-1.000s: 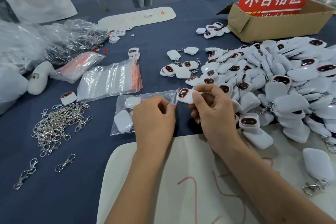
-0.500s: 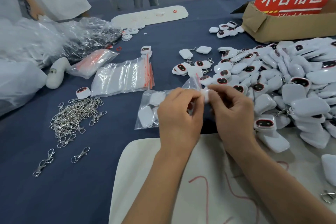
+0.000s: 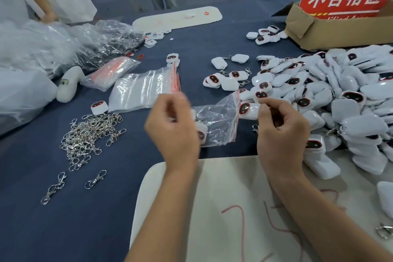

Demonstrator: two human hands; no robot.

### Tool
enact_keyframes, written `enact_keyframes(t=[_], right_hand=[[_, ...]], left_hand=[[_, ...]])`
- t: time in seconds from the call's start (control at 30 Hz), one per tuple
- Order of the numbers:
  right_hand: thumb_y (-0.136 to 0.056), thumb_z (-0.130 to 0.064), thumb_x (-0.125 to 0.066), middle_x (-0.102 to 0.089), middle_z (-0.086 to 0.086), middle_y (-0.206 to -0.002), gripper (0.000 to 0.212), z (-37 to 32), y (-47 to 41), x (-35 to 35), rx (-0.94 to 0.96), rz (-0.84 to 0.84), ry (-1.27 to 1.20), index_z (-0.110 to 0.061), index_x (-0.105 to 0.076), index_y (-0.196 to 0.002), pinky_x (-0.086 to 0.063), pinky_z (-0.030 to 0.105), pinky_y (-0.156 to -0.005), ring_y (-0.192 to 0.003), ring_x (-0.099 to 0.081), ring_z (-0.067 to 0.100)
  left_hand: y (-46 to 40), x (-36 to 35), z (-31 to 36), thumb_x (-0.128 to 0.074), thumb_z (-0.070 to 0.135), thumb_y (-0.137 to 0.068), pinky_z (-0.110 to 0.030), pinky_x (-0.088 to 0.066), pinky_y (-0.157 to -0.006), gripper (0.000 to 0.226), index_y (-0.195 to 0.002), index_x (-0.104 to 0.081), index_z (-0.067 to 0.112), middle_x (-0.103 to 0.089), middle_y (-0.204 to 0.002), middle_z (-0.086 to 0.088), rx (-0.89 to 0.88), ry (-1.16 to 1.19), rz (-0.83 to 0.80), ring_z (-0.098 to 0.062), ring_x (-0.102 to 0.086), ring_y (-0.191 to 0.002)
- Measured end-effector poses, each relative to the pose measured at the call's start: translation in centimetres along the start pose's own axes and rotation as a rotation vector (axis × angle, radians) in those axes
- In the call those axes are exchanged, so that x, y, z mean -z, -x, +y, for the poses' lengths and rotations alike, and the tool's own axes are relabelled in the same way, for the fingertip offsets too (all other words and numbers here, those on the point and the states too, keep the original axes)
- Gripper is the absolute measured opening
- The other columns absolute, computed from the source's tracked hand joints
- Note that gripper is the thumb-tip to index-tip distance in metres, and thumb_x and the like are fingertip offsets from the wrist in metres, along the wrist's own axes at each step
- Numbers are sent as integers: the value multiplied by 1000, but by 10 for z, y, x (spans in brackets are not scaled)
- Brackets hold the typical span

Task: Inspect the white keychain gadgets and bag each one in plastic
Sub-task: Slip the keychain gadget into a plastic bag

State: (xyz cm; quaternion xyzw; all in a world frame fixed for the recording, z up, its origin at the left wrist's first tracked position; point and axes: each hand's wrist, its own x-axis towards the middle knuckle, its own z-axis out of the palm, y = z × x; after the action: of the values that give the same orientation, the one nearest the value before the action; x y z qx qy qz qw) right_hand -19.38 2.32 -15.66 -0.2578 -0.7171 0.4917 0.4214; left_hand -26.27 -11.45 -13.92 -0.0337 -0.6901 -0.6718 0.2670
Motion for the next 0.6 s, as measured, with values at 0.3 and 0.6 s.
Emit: enact_keyframes(t=[0.3, 0.6], right_hand=[[-99, -11, -64, -71, -16, -92, 17, 0, -2, -1, 34, -56, 24, -14, -79, -106, -47, 12, -83, -85, -64, -5], [-102, -10, -60, -73, -1, -92, 17, -2, 1, 2, 122, 51, -44, -10, -76, -110, -53, 29, -78, -81, -65, 12]], left_hand=[[45, -25, -2, -57, 15, -94, -44, -45, -70, 22, -73, -55, 13, -62, -71, -5, -59, -549, -546, -28, -55, -71], [34, -22, -7, -85, 24, -83, -47, -61, -71, 31, -60, -64, 19, -67, -56, 1, 308, -311, -544, -23, -70, -57]])
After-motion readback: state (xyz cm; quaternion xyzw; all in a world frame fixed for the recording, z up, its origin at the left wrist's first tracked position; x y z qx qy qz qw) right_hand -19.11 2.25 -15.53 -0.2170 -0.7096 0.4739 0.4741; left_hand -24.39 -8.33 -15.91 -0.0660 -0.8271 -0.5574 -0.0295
